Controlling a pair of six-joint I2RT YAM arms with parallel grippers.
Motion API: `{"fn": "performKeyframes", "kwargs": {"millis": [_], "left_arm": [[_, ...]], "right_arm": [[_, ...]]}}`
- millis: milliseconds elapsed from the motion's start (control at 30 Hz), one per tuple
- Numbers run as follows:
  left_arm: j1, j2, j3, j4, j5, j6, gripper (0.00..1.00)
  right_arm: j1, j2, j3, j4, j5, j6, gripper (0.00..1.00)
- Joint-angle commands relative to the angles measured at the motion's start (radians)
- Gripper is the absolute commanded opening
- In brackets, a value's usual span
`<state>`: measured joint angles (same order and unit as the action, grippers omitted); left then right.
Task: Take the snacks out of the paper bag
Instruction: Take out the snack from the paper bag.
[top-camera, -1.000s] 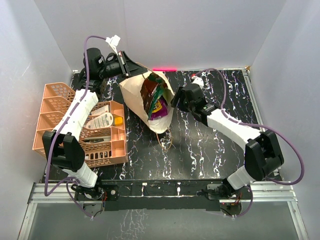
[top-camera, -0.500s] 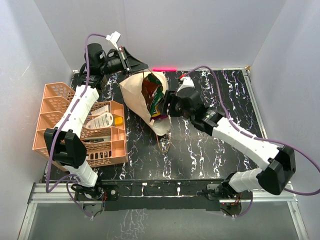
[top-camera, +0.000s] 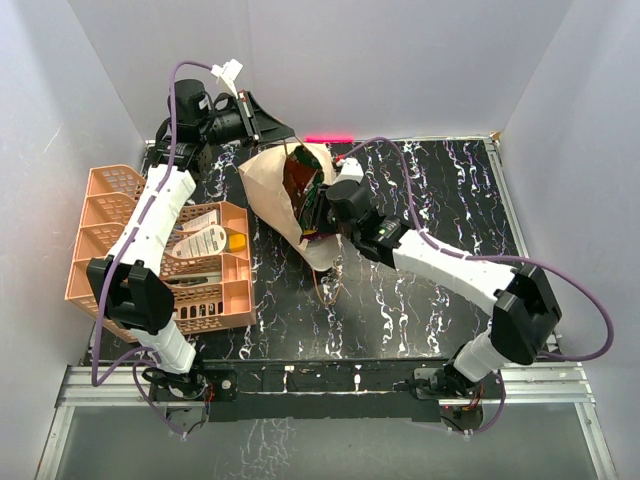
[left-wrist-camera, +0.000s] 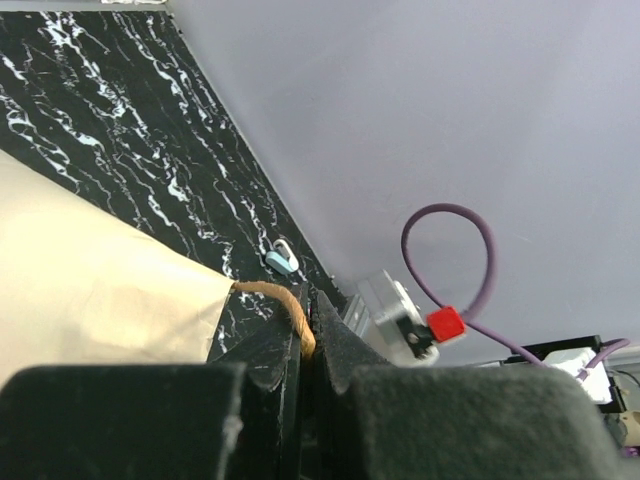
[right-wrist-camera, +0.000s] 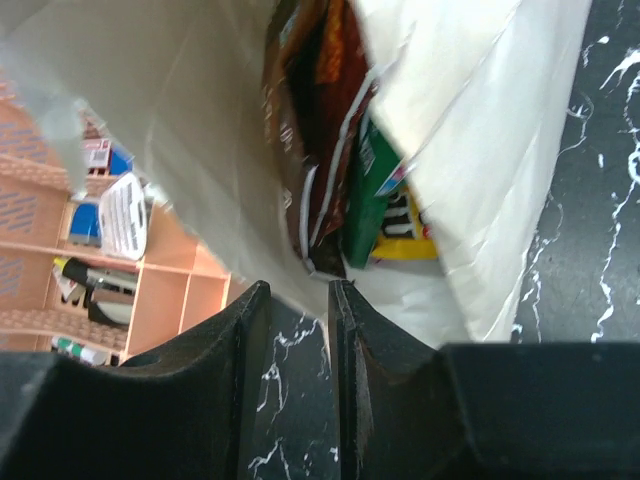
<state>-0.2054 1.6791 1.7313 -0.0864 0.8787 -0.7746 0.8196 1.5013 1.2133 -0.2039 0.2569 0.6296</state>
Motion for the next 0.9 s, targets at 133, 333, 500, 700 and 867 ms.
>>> {"fn": "performKeyframes", "kwargs": {"millis": [133, 333, 500, 700, 867], "left_arm": [[0.003, -0.009, 0.084, -0.044, -0.02, 0.053, 0.0], [0.004, 0.002, 0.11, -0.055, -0.023, 0.048, 0.0], [0.003, 0.01, 0.135, -0.058, -0.023, 0.045, 0.0], [0.003, 0.034, 0.178, -0.05, -0.025, 0.012, 0.0], [0.004, 0.054, 0.229, -0.029, -0.019, -0.021, 0.0]], "right_arm": [[-0.101, 0.063, 0.067, 0.185, -0.091, -0.023, 0.34], [-0.109, 0.103, 0.073, 0.245, -0.168, -0.041, 0.32], [-0.11, 0.075, -0.003, 0.351, -0.213, -0.024, 0.34], [-0.108, 0.106, 0.032, 0.318, -0.235, -0.017, 0.35], [-0.109, 0.119, 0.062, 0.295, -0.189, -0.015, 0.32]]}}
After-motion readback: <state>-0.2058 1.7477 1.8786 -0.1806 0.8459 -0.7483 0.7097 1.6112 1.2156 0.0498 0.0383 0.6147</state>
